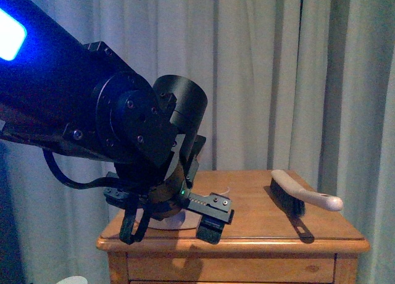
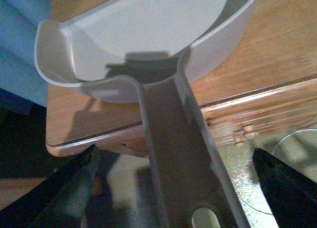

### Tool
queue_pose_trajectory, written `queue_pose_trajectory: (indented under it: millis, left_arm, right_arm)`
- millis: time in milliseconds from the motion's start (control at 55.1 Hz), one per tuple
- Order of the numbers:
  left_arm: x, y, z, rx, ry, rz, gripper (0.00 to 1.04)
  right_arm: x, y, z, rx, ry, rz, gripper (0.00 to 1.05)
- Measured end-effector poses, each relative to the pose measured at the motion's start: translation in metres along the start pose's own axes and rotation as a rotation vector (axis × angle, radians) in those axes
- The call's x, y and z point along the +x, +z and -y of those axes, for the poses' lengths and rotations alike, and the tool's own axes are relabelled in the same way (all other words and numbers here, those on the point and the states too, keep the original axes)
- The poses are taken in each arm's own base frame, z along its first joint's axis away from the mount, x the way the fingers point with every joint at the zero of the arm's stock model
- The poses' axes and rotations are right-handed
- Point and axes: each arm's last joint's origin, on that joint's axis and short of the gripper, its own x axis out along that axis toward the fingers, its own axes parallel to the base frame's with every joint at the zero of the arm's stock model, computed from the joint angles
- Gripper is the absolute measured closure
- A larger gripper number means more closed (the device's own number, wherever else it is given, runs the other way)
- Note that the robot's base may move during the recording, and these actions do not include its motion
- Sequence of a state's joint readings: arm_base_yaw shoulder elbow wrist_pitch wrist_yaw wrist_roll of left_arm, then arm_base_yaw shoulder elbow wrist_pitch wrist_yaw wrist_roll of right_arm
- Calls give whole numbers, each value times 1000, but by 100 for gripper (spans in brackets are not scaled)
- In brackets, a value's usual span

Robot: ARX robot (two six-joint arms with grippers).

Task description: Clean up trash

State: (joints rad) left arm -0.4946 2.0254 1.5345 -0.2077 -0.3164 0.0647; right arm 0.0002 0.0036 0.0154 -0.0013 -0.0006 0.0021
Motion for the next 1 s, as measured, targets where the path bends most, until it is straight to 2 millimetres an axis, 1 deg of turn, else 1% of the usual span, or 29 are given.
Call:
queue_pose_trajectory:
  millis: [73, 127, 163, 218, 254, 309, 345, 399, 472, 835, 999]
  left_arm:
    - [0, -1, 0, -2, 1, -2, 24]
    - [0, -1, 0, -3, 3, -1, 31]
    - [0, -1, 0, -6, 6, 0, 38]
    - [1, -1, 0, -6, 5, 0, 45]
    - [1, -1, 0, -7, 5, 0, 52]
    - [1, -2, 0, -7, 5, 2, 59]
    - [1, -2, 0, -10, 8, 1, 66]
    - [2, -3, -1, -12, 10, -3, 73]
    - [2, -4, -2, -11, 5, -6, 75]
    - [-1, -3, -11, -29, -2, 23, 76]
    - [-14, 3, -26, -45, -3, 93, 76]
  right_arm:
    - [0, 0, 0, 0, 0, 0, 7]
    - [0, 0, 0, 0, 0, 0, 7]
    - [0, 0, 0, 0, 0, 0, 7]
    - [0, 0, 0, 0, 0, 0, 7]
    - [0, 0, 0, 0, 0, 0, 7]
    - [0, 0, 0, 0, 0, 0, 7]
    - [0, 0, 0, 0, 0, 0, 7]
    - [0, 0, 0, 0, 0, 0, 7]
    - [0, 0, 0, 0, 0, 0, 7]
    - [0, 0, 0, 0, 0, 0, 7]
    - [0, 0, 0, 0, 0, 0, 7]
